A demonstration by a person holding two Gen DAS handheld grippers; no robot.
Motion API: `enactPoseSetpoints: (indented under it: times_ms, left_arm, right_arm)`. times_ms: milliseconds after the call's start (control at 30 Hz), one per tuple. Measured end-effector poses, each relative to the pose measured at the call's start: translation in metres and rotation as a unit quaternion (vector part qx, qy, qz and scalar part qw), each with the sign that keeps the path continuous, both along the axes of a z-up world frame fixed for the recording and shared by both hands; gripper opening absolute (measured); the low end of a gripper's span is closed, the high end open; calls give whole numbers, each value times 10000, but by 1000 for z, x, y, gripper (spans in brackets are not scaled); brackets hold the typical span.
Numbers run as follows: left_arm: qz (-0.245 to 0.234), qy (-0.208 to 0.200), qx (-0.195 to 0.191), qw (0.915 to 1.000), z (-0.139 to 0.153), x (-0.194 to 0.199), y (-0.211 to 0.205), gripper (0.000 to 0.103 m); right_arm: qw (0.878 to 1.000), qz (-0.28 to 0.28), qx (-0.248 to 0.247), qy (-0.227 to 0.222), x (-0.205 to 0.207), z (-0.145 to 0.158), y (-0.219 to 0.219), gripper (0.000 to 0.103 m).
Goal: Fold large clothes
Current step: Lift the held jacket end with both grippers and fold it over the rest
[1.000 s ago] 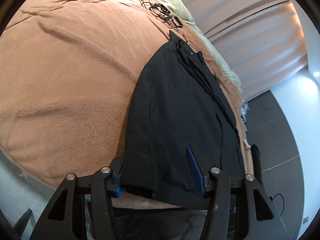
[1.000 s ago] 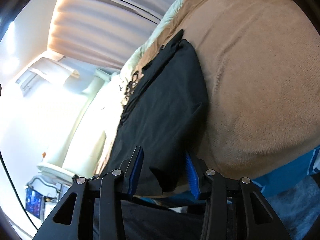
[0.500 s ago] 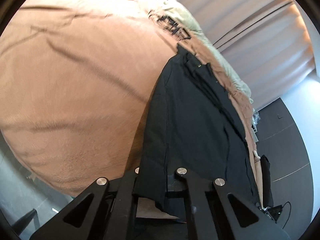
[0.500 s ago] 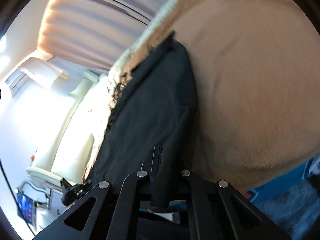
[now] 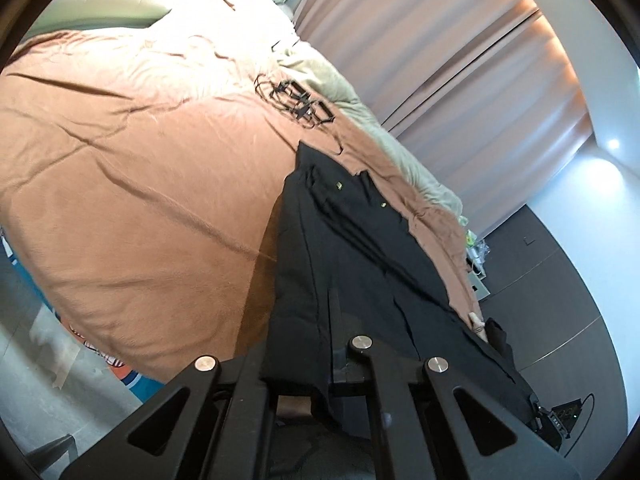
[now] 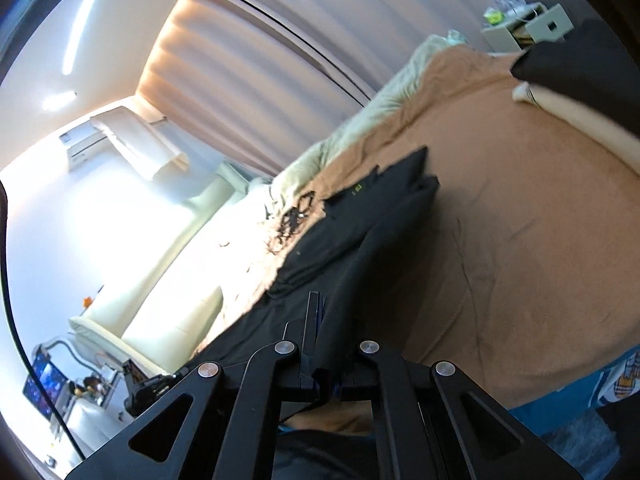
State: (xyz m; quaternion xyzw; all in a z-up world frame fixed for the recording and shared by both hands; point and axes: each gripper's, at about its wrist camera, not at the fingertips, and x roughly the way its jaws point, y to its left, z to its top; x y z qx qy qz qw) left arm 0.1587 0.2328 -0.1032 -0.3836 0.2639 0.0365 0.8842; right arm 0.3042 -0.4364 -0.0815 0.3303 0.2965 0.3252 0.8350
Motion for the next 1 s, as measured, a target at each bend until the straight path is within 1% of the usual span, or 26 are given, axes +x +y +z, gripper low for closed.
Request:
enactPoseSetpoints:
  times_ms: [267,467,633,733,867,1000]
  left_arm:
    - [-37,-341,44,9994,22,-44,-11,5]
    - [0,-586,27,9983,30,-87,-13,5]
    - [10,-741,-27,9972,37,-115,-16,5]
    - [-19,-780,-15,9969,42,-125,-18,5]
    - [-48,-937,6,9956,48,-136,-17,5]
    - [-21,-1093,-80,9940,48,-147,-16,5]
  right_arm:
    - [9997,10,39,-239,-44,27,-11,4]
    - [9990,46,23,-434,-75,39,-16,4]
    - [9983,76,63,-567,-100,47,-23,4]
    - [9982,85,52,-585,-112,51,-26,4]
    - [9979,91,-24,-635,-123,57,-27,4]
    - [9980,104,-8,-617,-129,62,-29,4]
